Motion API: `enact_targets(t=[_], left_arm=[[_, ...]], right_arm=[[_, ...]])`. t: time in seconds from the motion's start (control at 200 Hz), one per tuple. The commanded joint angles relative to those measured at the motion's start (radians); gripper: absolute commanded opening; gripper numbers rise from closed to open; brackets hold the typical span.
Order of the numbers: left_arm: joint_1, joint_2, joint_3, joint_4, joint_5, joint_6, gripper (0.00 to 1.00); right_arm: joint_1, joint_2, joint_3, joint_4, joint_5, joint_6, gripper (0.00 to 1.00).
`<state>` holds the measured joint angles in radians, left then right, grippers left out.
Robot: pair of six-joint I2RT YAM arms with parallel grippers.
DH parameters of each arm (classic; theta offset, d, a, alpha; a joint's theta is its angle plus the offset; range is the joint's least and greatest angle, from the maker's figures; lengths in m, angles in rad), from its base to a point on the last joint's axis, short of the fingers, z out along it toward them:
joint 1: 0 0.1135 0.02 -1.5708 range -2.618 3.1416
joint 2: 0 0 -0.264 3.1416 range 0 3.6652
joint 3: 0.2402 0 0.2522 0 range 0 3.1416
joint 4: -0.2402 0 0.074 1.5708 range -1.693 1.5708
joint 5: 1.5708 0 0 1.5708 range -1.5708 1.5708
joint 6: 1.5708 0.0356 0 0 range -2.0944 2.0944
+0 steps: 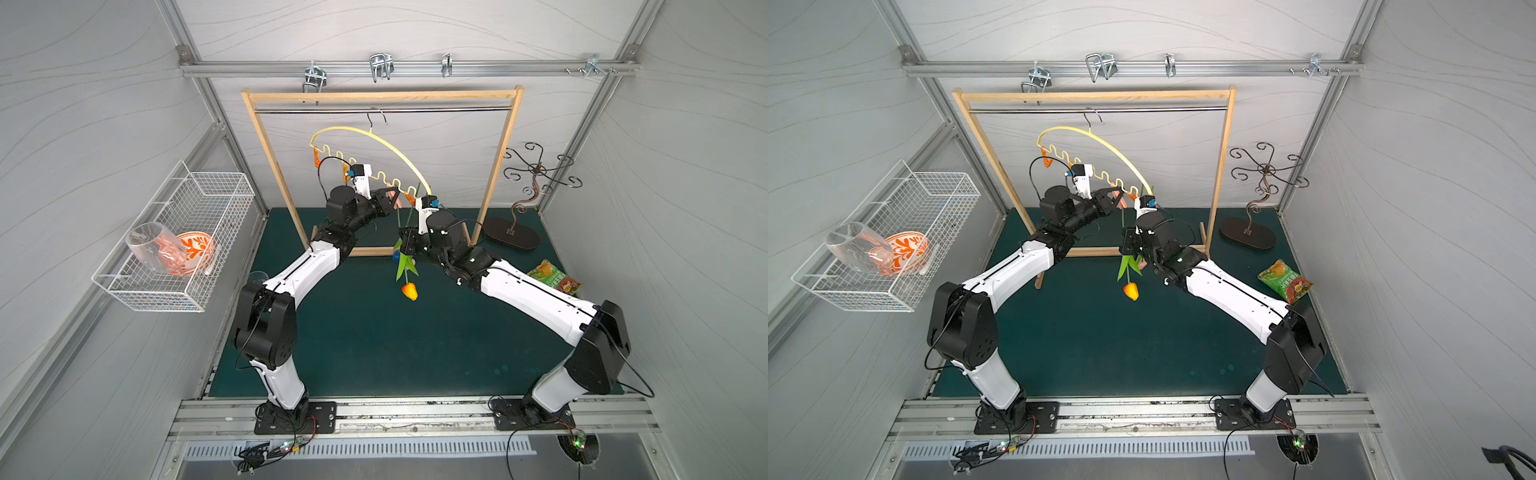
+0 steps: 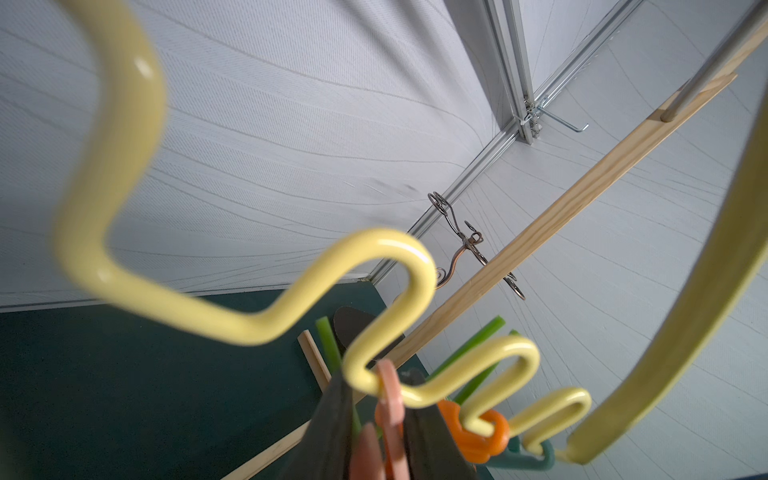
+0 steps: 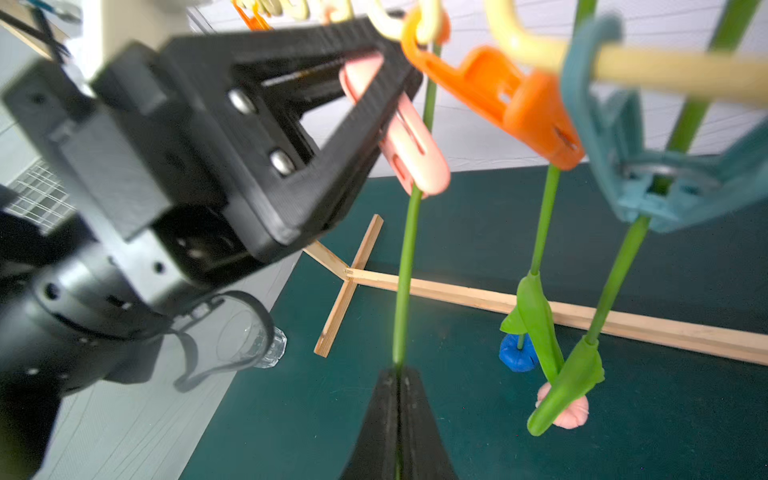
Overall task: Dry the flowers on a clothes hanger
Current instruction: Clamp the flower onto the hanger.
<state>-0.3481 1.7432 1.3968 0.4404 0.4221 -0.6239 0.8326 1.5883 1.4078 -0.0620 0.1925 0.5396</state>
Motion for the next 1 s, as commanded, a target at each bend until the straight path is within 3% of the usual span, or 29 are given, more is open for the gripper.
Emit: enact_targets(t=[0.0,0.54,0.995], left_arm=[[-0.003,-0.015,0.011,0.024,0.000,0.013,0.22],[-0.003,-0.016,0.003,0.024,-0.003,0.012,0.24],[-0.004,-0.031,-0.002,0.016,-0.015,0.019,0.43]], right_arm=[[0.007,0.004,0.044,0.006,-0.008,-0.036,0.00],[0.007,0.012,0.041,0.024,-0.047,-0.026,0.00],[0.008,0.018,0.037,0.021,-0.056,-0.026,0.00]])
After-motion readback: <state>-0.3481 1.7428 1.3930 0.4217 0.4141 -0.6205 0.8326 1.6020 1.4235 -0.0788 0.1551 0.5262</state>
